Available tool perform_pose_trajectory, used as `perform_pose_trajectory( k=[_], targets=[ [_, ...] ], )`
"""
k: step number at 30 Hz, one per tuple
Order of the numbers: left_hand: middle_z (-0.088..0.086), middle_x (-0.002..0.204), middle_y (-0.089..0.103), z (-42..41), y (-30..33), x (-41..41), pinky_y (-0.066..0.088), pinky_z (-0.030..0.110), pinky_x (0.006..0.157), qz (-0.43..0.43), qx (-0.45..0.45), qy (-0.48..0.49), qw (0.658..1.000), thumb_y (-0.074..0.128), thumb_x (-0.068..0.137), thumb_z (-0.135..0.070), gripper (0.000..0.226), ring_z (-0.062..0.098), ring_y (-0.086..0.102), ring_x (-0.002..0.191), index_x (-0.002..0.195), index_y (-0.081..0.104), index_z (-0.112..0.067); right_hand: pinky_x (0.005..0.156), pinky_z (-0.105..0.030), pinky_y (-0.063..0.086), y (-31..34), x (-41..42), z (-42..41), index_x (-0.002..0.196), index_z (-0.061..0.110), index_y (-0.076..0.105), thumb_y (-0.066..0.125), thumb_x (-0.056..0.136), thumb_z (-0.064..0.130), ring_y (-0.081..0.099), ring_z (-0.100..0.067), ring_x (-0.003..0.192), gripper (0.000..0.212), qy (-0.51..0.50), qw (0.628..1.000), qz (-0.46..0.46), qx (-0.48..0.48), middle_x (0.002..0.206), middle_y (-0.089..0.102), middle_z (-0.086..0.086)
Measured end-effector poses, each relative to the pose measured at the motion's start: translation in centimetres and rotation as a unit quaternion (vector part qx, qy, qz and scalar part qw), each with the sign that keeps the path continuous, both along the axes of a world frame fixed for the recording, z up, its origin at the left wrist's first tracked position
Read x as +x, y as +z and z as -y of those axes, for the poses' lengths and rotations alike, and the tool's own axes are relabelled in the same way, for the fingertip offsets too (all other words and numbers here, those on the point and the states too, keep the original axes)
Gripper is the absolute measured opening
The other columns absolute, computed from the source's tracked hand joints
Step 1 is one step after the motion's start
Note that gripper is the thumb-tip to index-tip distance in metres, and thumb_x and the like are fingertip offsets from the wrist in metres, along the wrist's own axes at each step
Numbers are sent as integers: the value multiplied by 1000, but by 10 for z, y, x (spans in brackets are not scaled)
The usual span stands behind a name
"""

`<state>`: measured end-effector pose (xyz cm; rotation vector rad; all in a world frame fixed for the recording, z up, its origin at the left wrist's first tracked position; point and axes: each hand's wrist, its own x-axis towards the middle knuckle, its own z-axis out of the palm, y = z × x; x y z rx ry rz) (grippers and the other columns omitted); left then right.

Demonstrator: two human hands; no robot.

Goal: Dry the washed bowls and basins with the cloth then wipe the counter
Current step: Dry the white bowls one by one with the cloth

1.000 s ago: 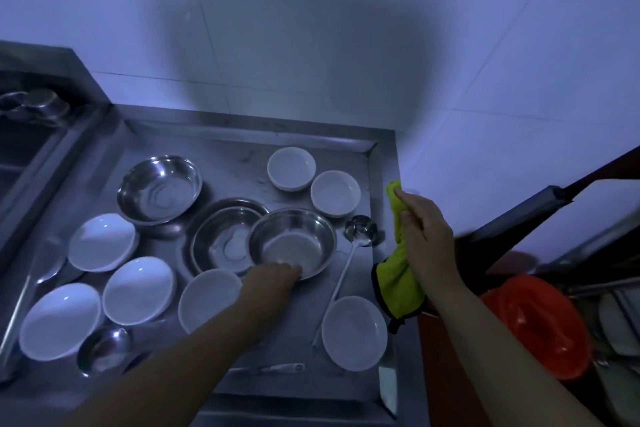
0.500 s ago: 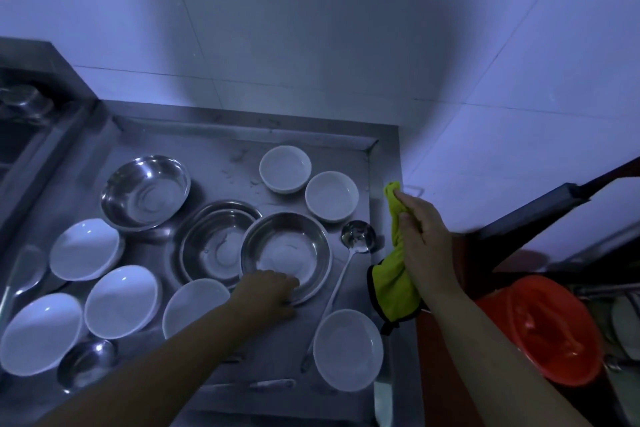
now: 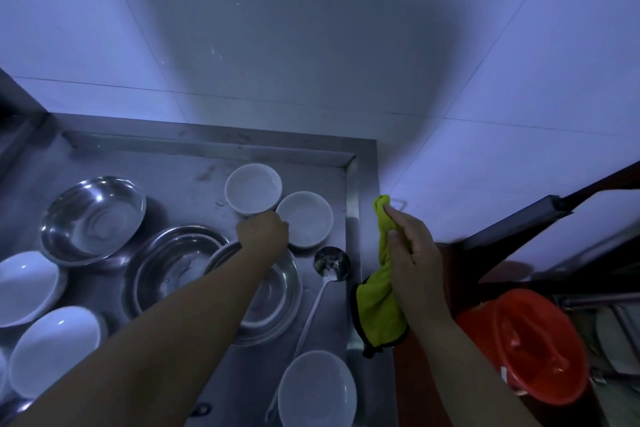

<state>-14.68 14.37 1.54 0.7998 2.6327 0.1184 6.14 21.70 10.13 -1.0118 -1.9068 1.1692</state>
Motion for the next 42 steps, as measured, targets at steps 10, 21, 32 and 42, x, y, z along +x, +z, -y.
perform_pose_trajectory(
  k=[10, 21, 32, 42],
  targets=[
    [16, 85, 60, 1, 48, -14, 48, 37, 68, 146, 220, 112, 958, 36, 93, -23, 24, 34, 60, 74, 82, 48, -6, 98, -12, 37, 12, -7, 13, 114, 30, 57, 49, 93, -7, 50, 10, 110, 44, 22, 1000, -6, 1, 115, 56, 22],
    [-5, 77, 53, 159, 139, -87, 45, 16, 47, 151, 411, 85, 895, 57, 91, -24, 11, 8, 53, 66, 90, 47, -21, 90, -20, 41, 48, -80, 98, 111, 40, 55, 49, 88, 8, 55, -12, 101, 40, 102, 992, -51, 53, 107, 59, 16],
    [3, 93, 55, 304, 208, -114, 35, 30, 70, -150, 303, -97, 936, 52, 64, -66, 65, 20, 49, 88, 99, 61, -13, 90, -13, 38, 84, -153, 230, 109, 12, 59, 52, 92, 15, 50, -12, 100, 18, 217, 961, -53, 164, 109, 56, 0],
    [-10, 84, 57, 366, 253, -123, 38, 10, 60, -35, 477, -47, 877, 42, 67, -69, 62, 1, 53, 73, 101, 57, -20, 87, -38, 45, 117, -212, 292, 118, 17, 53, 72, 83, 17, 48, -26, 103, 40, 181, 812, -47, 552, 119, 45, -9]
  ],
)
